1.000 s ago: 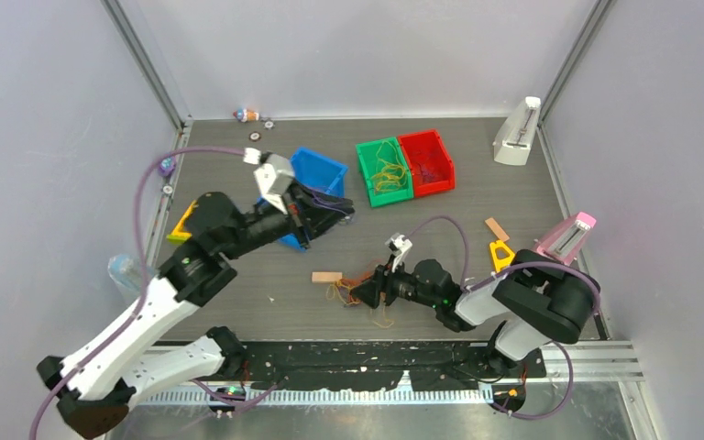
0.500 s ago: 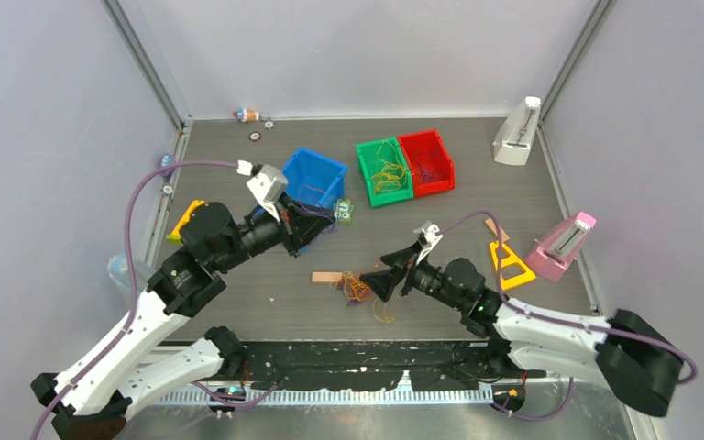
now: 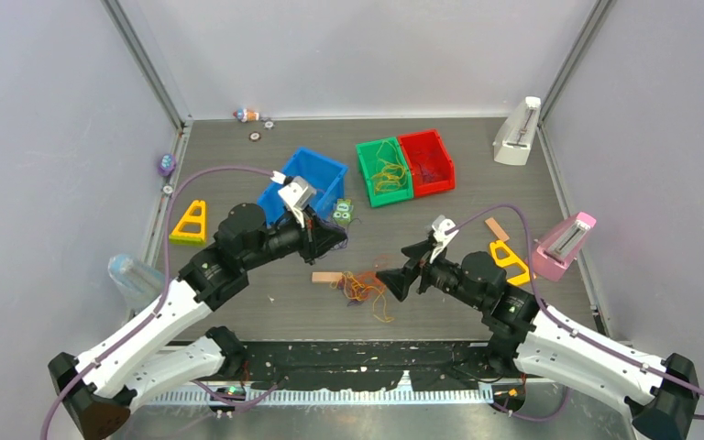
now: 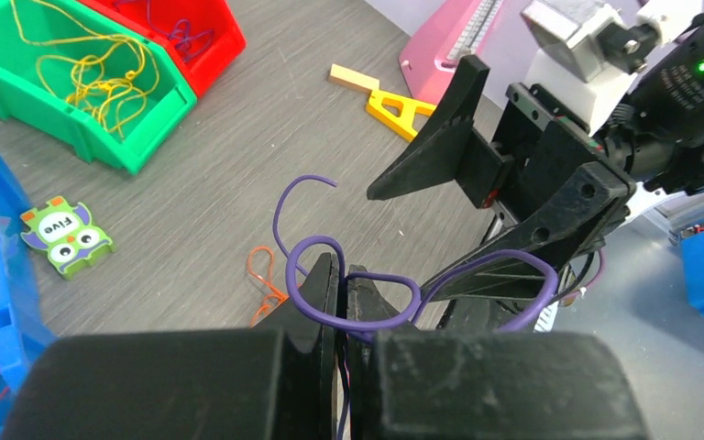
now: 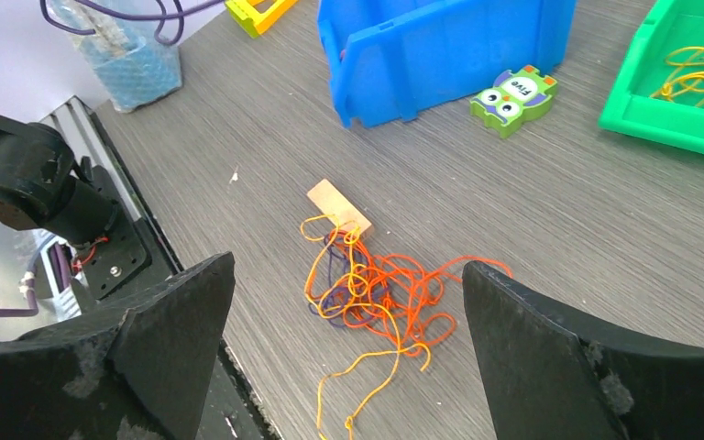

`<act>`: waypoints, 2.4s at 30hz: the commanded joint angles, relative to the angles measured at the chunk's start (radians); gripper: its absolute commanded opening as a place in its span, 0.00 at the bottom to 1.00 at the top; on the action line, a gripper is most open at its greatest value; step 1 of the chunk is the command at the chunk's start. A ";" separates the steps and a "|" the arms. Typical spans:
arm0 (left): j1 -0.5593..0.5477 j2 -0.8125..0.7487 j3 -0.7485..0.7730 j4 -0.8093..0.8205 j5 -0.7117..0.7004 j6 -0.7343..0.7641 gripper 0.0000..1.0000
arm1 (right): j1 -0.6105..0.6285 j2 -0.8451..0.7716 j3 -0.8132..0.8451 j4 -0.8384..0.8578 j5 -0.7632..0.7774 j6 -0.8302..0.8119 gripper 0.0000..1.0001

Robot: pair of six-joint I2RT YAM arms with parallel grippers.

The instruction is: Untangle the cables

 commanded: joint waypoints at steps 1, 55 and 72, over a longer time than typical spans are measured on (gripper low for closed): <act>0.004 0.038 0.001 0.093 0.032 -0.014 0.00 | -0.002 -0.023 0.063 -0.107 0.072 -0.039 1.00; 0.073 -0.014 -0.378 0.272 -0.177 0.104 0.99 | -0.138 1.027 0.601 -0.450 0.369 0.282 0.95; 0.073 0.077 -0.470 0.446 -0.106 0.077 0.96 | -0.251 1.006 0.631 -0.494 0.276 0.182 0.05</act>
